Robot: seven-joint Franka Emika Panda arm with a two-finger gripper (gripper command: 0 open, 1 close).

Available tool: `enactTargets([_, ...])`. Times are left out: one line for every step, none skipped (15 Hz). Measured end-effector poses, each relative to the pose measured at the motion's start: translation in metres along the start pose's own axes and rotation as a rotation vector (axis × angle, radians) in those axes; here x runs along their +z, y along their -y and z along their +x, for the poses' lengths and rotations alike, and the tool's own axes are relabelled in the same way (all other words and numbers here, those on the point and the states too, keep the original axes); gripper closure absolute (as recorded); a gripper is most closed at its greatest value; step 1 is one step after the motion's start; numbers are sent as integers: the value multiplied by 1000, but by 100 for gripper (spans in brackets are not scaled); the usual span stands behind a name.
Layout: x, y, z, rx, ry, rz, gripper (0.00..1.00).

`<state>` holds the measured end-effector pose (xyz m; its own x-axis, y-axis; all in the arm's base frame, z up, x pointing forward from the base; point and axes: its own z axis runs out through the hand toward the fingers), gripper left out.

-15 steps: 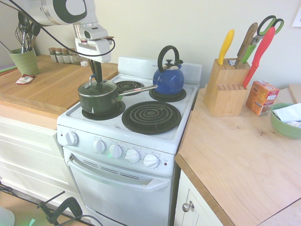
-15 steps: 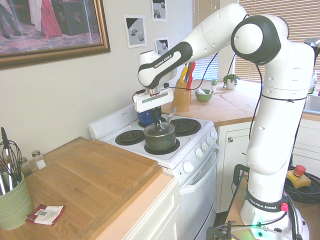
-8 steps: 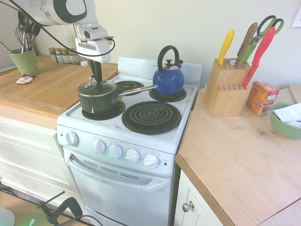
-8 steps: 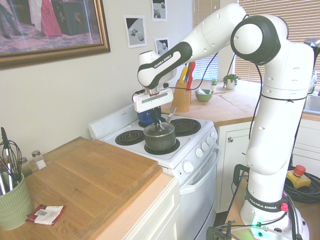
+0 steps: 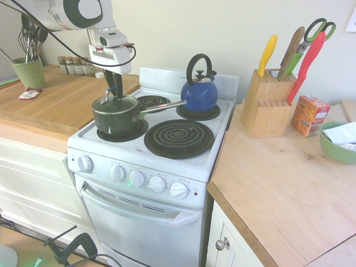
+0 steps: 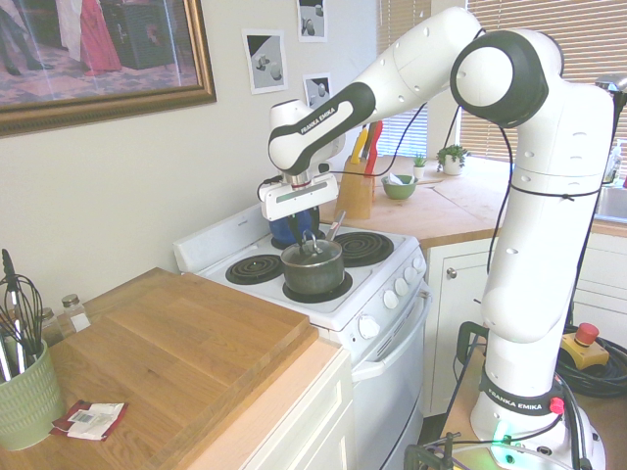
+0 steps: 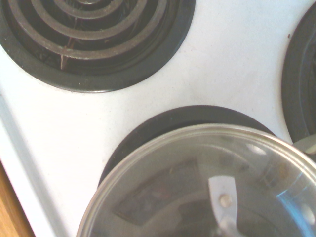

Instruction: Cover the lid of the pot

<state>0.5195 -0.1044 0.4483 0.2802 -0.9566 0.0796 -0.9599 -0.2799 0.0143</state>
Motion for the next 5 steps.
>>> enactTargets([-9, -2, -2, -3, -2, 13, 0])
enactTargets([-25, -5, -6, -9, -8, 34, 0])
enactTargets([-47, -11, -13, -20, -17, 57, 0])
enactTargets([-72, -19, -22, -37, -27, 81, 0])
enactTargets([-94, -28, -32, -58, -36, 103, 0])
